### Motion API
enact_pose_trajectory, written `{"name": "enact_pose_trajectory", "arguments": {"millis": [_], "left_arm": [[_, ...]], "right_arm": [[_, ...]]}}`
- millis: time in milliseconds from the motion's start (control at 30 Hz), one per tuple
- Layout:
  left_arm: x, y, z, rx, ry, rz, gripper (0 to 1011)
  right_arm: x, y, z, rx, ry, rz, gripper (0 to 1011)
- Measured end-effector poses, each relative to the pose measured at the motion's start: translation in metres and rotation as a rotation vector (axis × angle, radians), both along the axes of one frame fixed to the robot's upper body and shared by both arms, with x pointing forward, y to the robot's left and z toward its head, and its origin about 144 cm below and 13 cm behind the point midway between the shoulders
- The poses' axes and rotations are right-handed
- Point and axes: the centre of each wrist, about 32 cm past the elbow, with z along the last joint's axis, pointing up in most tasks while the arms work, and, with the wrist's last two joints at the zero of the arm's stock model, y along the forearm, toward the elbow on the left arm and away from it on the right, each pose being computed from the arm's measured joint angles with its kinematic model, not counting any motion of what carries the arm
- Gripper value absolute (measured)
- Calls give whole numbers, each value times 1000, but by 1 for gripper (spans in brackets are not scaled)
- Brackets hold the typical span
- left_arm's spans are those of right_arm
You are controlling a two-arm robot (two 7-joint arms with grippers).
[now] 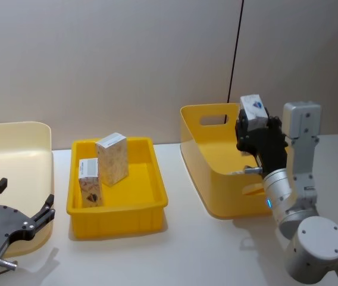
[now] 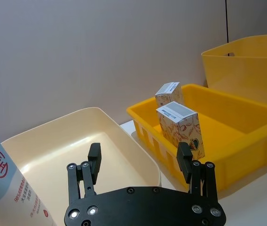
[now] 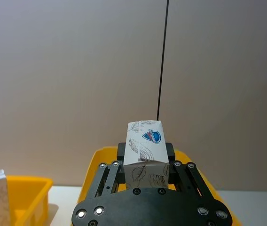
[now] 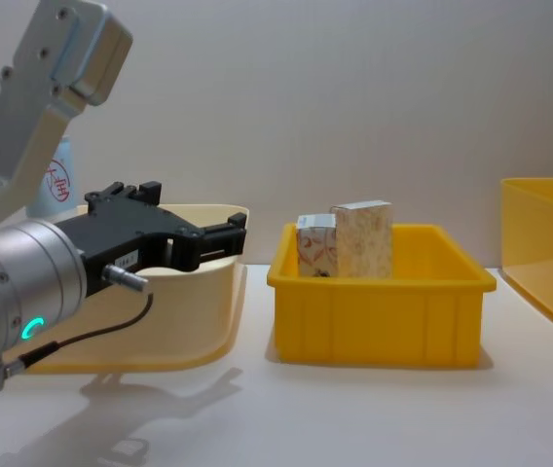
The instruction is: Bimanual collaborative sorting of washing and personal care products
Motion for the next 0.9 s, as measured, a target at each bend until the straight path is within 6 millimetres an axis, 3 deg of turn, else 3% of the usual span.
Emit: {"name": "enact_pose_trajectory", "arguments": {"millis": [900], "left_arm": [[0,0,0,0,0,0,1003]], "right_arm": [[14,20,-15,51,220,-11,443]]}}
